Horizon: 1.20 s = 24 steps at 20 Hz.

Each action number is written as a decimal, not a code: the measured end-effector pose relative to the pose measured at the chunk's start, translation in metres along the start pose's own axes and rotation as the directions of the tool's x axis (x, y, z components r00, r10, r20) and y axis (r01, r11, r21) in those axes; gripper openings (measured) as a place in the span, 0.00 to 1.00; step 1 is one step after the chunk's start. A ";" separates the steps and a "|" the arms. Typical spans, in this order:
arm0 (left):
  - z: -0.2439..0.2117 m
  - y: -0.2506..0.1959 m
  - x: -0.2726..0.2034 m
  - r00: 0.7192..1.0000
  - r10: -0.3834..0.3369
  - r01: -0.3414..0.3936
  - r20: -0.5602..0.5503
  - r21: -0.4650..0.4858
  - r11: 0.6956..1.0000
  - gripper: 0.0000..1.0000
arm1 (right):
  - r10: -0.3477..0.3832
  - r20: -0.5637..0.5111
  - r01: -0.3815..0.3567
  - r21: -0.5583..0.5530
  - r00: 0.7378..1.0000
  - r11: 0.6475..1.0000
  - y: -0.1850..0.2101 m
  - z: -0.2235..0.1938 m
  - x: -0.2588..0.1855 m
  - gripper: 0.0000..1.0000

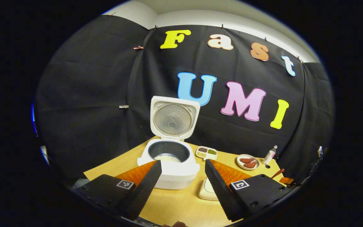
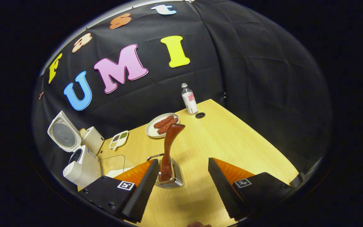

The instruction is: Close the left gripper, press the button to open the rice cooker; take a wooden spoon from the chopstick holder with the right hand, scoop a spoonful of rice and pour it into the rice cooker, then put the wooden spoon back into the chopstick holder.

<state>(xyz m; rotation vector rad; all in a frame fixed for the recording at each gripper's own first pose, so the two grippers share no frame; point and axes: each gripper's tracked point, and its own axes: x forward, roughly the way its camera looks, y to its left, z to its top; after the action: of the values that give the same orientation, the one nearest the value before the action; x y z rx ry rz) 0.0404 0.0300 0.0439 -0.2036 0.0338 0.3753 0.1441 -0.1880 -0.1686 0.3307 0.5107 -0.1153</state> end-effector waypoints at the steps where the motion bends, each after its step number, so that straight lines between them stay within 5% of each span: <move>1: 0.011 0.007 0.006 1.000 -0.002 0.002 0.008 0.004 1.000 0.96 | -0.015 0.007 0.015 -0.006 1.000 1.000 -0.002 0.002 -0.009 0.98; 7: 0.105 0.038 0.058 0.995 -0.055 0.048 0.088 0.084 0.995 0.95 | -0.060 0.063 0.065 -0.073 0.996 0.995 0.008 0.015 -0.061 0.99; 16: 0.228 0.029 0.171 0.979 -0.167 0.160 0.119 0.066 0.985 0.95 | -0.049 0.184 0.071 -0.111 0.982 0.991 0.042 0.024 -0.120 0.98; 19: 0.247 0.023 0.215 0.978 -0.168 0.150 0.122 0.148 0.978 0.95 | -0.053 0.197 0.077 -0.119 0.979 0.990 0.050 0.019 -0.135 0.98; 24: 0.229 0.014 0.298 0.979 -0.195 0.185 0.057 0.147 0.972 0.95 | -0.074 0.203 0.104 -0.140 0.976 0.985 0.059 0.012 -0.150 0.99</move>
<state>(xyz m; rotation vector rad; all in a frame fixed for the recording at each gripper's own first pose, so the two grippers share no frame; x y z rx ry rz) 0.3110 0.1967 0.2443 -0.0523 -0.0290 0.1879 0.0305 -0.1326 -0.0670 0.1472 0.3352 -0.1939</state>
